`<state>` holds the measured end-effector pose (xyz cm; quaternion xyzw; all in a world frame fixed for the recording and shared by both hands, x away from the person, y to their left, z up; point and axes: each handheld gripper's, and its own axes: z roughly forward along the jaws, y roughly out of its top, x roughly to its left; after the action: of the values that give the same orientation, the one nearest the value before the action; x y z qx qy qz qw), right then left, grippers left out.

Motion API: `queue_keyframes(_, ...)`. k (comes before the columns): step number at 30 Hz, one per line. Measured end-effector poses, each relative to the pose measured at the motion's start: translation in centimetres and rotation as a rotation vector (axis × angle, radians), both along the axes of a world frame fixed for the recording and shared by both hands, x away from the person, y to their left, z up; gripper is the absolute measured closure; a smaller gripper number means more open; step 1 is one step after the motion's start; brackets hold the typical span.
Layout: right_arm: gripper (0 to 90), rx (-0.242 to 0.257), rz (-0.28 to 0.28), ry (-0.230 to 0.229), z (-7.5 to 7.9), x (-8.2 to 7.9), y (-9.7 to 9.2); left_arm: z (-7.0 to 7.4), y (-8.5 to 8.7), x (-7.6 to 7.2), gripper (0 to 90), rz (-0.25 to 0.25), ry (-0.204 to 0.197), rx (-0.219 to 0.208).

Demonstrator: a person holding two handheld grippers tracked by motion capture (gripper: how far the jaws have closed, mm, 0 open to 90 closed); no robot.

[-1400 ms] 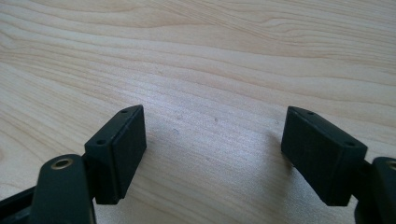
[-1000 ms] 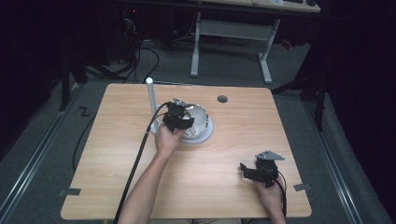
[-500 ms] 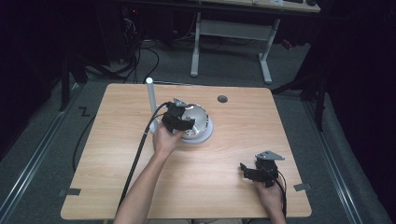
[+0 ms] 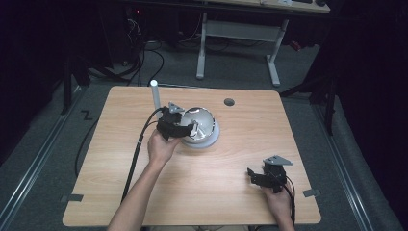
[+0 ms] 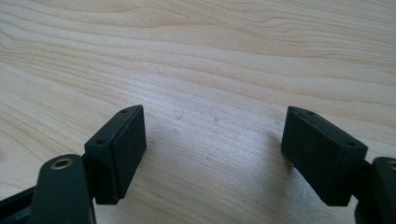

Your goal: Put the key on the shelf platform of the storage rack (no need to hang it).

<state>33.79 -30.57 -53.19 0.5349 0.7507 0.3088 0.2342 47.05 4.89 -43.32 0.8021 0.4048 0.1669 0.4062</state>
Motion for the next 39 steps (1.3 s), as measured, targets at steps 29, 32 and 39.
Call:
queue_keyframes(29,22.5,0.0,0.0,0.0,0.0,0.0,0.0,1.0,4.4,-3.1,40.0,0.028,-0.044,-0.055)
queue_keyframes(32,22.5,0.0,0.0,0.0,0.0,0.0,0.0,1.2,4.8,-3.4,40.0,0.03,-0.055,-0.059)
queue_keyframes(39,22.5,0.0,0.0,0.0,0.0,0.0,0.0,1.1,5.6,-3.9,40.0,0.038,-0.054,-0.076)
